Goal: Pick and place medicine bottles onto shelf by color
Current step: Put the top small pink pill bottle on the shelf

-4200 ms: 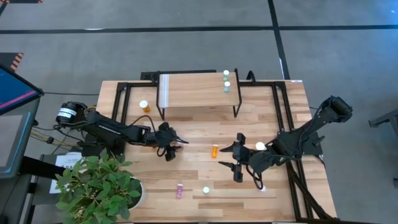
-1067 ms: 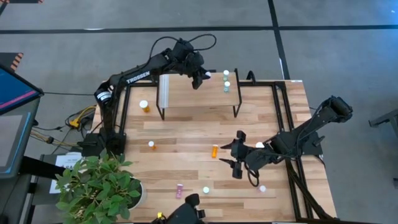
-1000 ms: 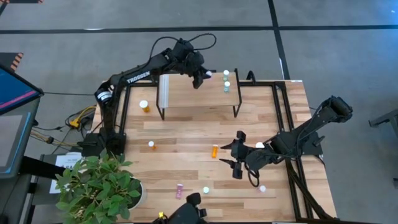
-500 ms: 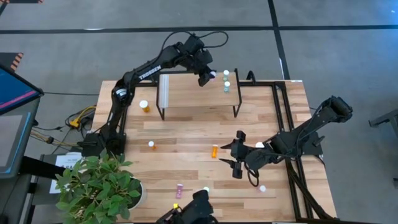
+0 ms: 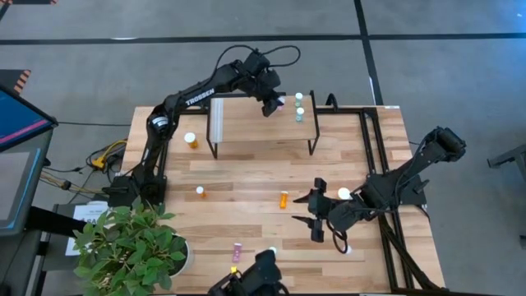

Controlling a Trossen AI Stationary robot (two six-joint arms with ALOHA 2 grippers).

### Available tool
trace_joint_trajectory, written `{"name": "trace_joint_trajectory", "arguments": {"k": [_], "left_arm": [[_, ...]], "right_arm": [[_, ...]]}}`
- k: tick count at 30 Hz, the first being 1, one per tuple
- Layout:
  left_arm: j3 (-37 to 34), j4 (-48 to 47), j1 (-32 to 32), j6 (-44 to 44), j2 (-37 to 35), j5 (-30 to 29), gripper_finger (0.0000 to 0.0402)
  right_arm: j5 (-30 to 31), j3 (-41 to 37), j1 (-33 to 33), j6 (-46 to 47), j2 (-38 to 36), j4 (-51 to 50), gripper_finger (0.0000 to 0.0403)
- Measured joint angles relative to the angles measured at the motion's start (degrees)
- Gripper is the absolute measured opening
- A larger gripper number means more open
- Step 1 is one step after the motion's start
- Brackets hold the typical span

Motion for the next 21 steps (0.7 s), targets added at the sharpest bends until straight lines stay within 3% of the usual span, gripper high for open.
{"name": "trace_joint_trajectory", "arguments": {"k": [21], "left_arm": [[-0.08, 4.04, 0.04, -1.02, 0.02, -3.54, 0.0108]], "right_arm": [[0.17, 0.02, -0.04, 0.34, 0.0, -0.04, 0.0244]]}}
